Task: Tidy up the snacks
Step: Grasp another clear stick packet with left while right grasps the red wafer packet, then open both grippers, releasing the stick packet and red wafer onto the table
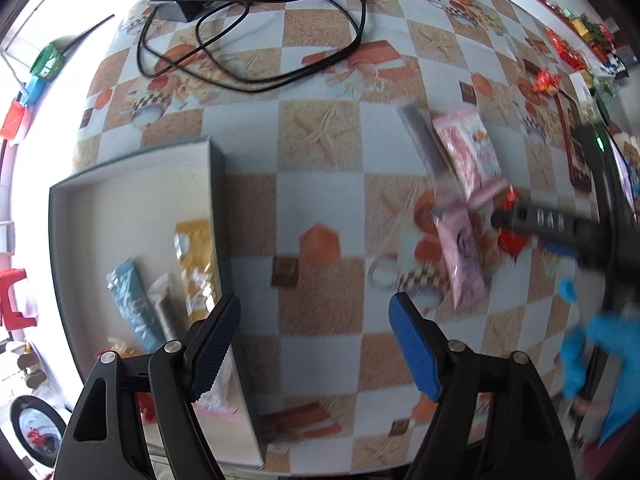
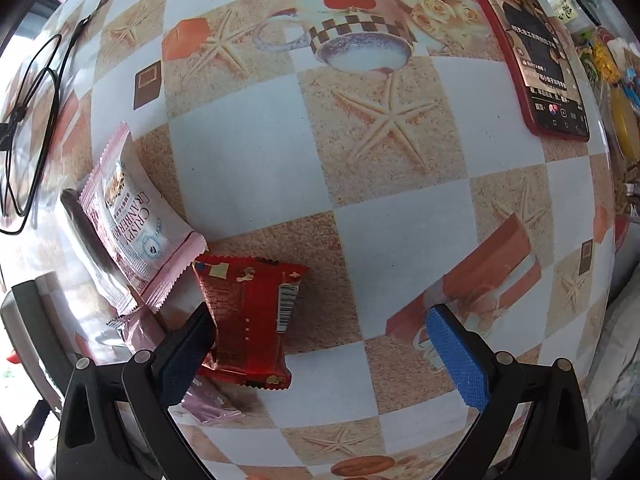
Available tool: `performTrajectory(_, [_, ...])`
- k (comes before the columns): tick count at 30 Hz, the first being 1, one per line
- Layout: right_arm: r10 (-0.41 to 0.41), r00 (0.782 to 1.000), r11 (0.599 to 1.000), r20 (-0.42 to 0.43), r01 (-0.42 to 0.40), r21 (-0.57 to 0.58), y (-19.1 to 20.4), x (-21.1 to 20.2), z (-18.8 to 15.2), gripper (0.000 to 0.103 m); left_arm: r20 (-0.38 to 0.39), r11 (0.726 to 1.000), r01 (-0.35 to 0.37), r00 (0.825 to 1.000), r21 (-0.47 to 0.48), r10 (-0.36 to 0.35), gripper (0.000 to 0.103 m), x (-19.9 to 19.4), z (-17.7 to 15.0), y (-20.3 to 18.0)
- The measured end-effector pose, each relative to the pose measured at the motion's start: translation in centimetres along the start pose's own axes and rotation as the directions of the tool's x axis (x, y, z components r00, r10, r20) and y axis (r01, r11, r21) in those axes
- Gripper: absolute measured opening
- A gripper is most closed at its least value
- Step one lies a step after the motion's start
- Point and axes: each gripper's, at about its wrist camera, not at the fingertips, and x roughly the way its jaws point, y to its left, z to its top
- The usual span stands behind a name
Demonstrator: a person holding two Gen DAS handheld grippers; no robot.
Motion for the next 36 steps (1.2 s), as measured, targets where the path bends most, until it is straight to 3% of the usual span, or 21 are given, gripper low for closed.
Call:
performTrajectory(7, [-0.009, 0.999, 0.998, 0.031, 0.011, -0.068, 0.1, -0.9, -2.5, 0.103, 0.005, 0.994, 0.064, 0.998, -0.086, -0.064, 0.08, 2.6, 6.0, -2.4])
performTrajectory(14, [-0.011, 0.999, 0.996, 0.036, 0.014, -0.093, 0.4, -0.6, -3.7, 0.103, -0.024, 0.988, 0.082, 0.996, -0.133, -0.086, 0.081, 5.8, 9.7, -4.4])
performTrajectory(20, [-0.015, 0.999, 0.994, 0.04, 0.02, -0.111, 0.8, -0.6, -2.8, 0.103, -0.008, 0.997, -0.029, 1.0, -0.07, 0.028, 0.08, 6.3, 11.1, -6.8])
performTrajectory(23, [-0.016, 0.996, 0.991, 0.085, 0.027, -0.128, 1.3, -2.2, -3.0, 0.082, 0.019, 0.999, -0.028, 0.999, -0.036, 0.029, 0.055, 5.6, 11.5, -7.4])
performTrajectory(25, [-0.019, 0.994, 0.985, 0.111, 0.038, -0.171, 2.2, -3.3, -3.2, 0.046, 0.027, 0.999, -0.043, 0.999, -0.003, 0.044, 0.021, 5.2, 11.7, -7.8])
performTrajectory(26, [-0.015, 0.994, 0.982, 0.11, 0.036, -0.187, 2.5, -3.5, -3.3, 0.035, 0.026, 0.999, -0.05, 0.998, 0.007, 0.05, 0.02, 5.2, 11.7, -7.8])
performTrajectory(28, [0.012, 0.996, 0.981, 0.093, 0.006, -0.192, 2.5, -3.5, -3.5, 0.03, 0.019, 0.999, -0.04, 0.999, 0.009, 0.04, 0.019, 5.2, 11.3, -7.2])
performTrajectory(32, [0.04, 0.996, 0.981, 0.081, -0.024, -0.194, 1.4, -3.2, -5.3, 0.03, 0.004, 1.0, -0.023, 1.0, 0.002, 0.023, 0.019, 5.4, 7.7, -4.8])
performTrajectory(36, [0.026, 0.997, 0.967, 0.066, -0.008, -0.256, 0.4, -2.5, -8.7, 0.03, -0.026, 0.997, -0.043, 0.999, 0.066, 0.045, 0.019, 5.6, 1.6, -3.8])
